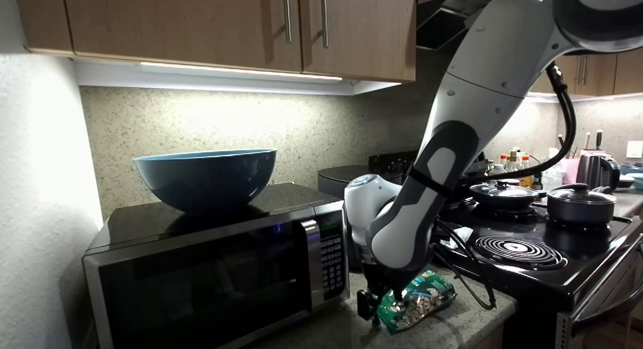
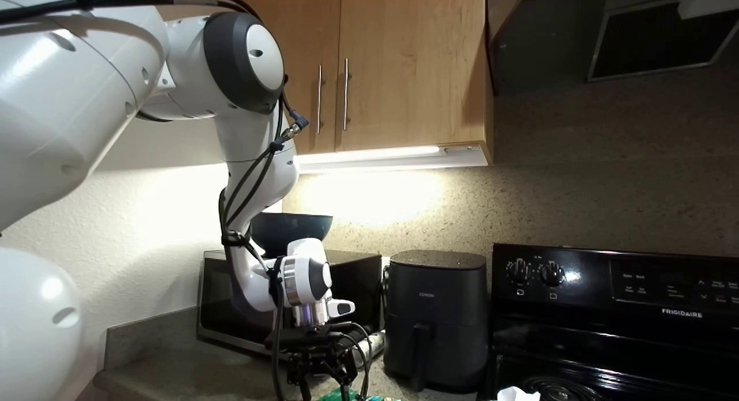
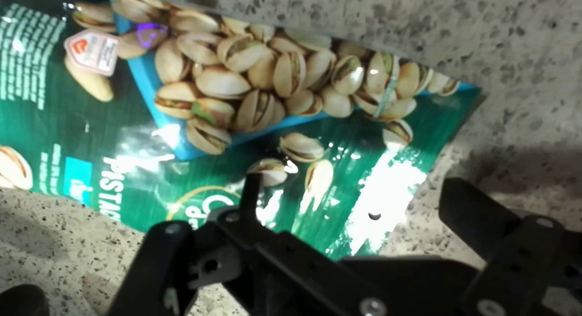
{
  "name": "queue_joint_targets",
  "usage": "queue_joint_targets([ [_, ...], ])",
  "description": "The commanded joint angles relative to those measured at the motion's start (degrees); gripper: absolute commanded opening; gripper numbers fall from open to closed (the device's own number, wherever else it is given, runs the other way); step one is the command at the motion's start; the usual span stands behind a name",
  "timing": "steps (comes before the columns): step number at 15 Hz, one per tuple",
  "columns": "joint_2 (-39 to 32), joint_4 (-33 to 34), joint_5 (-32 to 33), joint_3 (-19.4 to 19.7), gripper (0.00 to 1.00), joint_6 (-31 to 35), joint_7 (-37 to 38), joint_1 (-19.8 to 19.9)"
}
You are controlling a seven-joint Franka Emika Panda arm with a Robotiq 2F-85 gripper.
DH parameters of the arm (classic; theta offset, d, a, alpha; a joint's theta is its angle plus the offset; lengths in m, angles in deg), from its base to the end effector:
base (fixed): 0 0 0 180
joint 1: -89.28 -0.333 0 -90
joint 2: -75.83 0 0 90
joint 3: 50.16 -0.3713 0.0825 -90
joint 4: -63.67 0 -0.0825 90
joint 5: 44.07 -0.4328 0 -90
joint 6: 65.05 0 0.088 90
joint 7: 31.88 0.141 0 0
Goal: Put the green packet upright
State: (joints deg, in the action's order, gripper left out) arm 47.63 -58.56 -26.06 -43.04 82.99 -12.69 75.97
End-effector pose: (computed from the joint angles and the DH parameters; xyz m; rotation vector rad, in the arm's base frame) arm 0.6129 0.0643 0.1433 2.9168 0.0842 0.0071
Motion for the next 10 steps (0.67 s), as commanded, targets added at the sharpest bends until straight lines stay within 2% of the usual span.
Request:
queue_joint_targets([
  [1, 1.6, -2.3, -1.8, -1.9, 1.0, -1.8, -3.0, 2.0],
  [6, 0.4, -1.5, 0.2, 0.6, 1.0, 0.1, 1.5, 1.2],
  [7, 0.2, -1.5, 1.1, 1.5, 0.97, 1.0, 3.0, 0.7],
  [8, 0.2, -1.5, 1.6, 2.2, 0.74, 1.7, 4.0, 0.4],
  [10, 0.2, -1.4, 1.1, 2.6, 0.71, 1.8, 4.5, 0.7],
])
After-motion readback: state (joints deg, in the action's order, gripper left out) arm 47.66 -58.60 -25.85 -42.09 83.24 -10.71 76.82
